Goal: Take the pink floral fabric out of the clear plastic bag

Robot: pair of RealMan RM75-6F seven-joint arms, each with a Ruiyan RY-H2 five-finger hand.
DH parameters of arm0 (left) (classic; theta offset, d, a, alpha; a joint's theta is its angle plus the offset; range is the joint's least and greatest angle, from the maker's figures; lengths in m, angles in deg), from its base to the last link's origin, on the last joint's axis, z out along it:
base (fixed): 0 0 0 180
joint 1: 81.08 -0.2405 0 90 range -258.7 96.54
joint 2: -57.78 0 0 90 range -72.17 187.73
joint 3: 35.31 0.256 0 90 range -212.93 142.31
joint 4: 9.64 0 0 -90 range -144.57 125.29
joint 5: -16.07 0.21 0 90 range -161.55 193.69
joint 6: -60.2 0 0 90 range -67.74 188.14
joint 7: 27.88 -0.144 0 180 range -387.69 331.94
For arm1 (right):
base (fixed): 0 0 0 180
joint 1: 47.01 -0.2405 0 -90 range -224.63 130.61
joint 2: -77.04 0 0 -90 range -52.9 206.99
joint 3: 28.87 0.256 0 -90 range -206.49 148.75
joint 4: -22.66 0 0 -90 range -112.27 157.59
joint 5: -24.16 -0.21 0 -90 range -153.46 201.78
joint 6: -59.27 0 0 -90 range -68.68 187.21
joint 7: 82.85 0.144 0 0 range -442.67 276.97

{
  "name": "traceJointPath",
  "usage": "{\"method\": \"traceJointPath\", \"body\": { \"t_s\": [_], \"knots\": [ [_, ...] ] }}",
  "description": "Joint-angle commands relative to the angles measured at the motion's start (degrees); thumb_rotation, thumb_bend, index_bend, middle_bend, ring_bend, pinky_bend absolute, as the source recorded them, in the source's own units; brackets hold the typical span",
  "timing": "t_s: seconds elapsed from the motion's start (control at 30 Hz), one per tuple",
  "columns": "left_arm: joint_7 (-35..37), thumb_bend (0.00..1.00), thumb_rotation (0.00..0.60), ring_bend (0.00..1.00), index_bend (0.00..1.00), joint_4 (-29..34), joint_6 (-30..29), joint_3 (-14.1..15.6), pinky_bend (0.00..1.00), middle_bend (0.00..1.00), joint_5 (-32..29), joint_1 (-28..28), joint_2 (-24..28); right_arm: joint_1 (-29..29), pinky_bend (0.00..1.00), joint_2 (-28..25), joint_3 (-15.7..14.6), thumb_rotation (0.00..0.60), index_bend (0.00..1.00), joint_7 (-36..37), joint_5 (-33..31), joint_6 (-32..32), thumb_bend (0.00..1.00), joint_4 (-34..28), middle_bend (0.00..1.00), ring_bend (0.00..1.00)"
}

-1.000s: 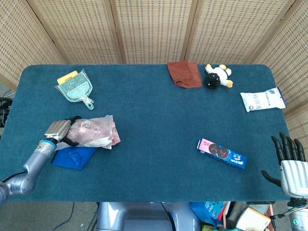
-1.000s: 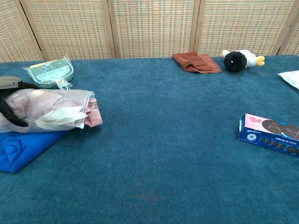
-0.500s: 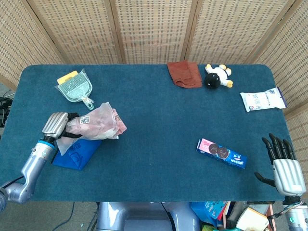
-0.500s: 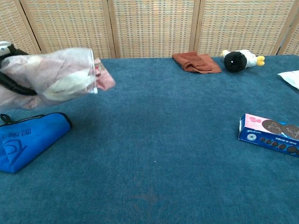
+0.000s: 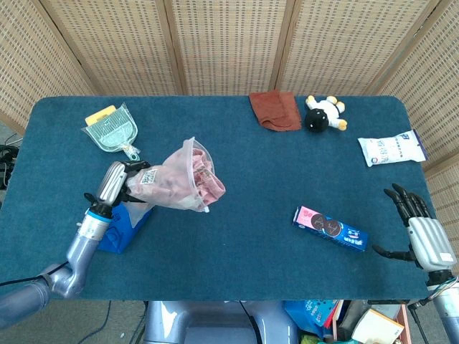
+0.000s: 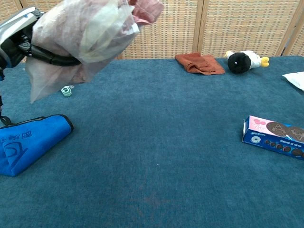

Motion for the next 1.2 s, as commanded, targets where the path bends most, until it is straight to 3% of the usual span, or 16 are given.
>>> {"method": "traceJointPath", "body": {
  "t_s": [0.03,0.2,0.33,0.63,1.2],
  "knots": [
    [-3.9,0.13,0.600,0.64,0.64,-1.1,2.3,-0.7,0.61,0.68,0.4,4.1,-4.9,-3.7,0.00,-3.4,2.6,0.600,0.08,8.1,1.0,2.7,0.00,-0.6,0.00,0.00],
    [-6.3,0.14,0.600,0.64,0.64,-2.6,3.9,-1.3,0.61,0.68,-0.5,6.8,-8.8,-6.4,0.00,-5.5,3.5,0.600,0.13,14.3,3.4,4.2,0.00,-0.6,0.00,0.00],
    [-8.2,0.13,0.600,0.64,0.64,-3.2,3.9,-2.1,0.61,0.68,-0.6,9.0,-11.4,-8.6,0.00,-6.2,4.5,0.600,0.17,14.3,4.0,5.2,0.00,-1.2,0.00,0.00],
    [-14.3,0.14,0.600,0.64,0.64,-0.9,4.1,-5.0,0.61,0.68,-2.4,12.9,-14.1,-13.9,0.00,-9.0,6.2,0.600,0.30,17.0,1.6,11.6,0.00,-8.3,0.00,0.00],
    [-18.9,0.14,0.600,0.64,0.64,0.5,4.3,-6.5,0.61,0.68,-4.5,16.2,-18.5,-20.0,0.00,-9.3,8.2,0.600,0.30,11.5,-4.6,18.7,0.00,-16.0,0.00,0.00]
  ]
}}
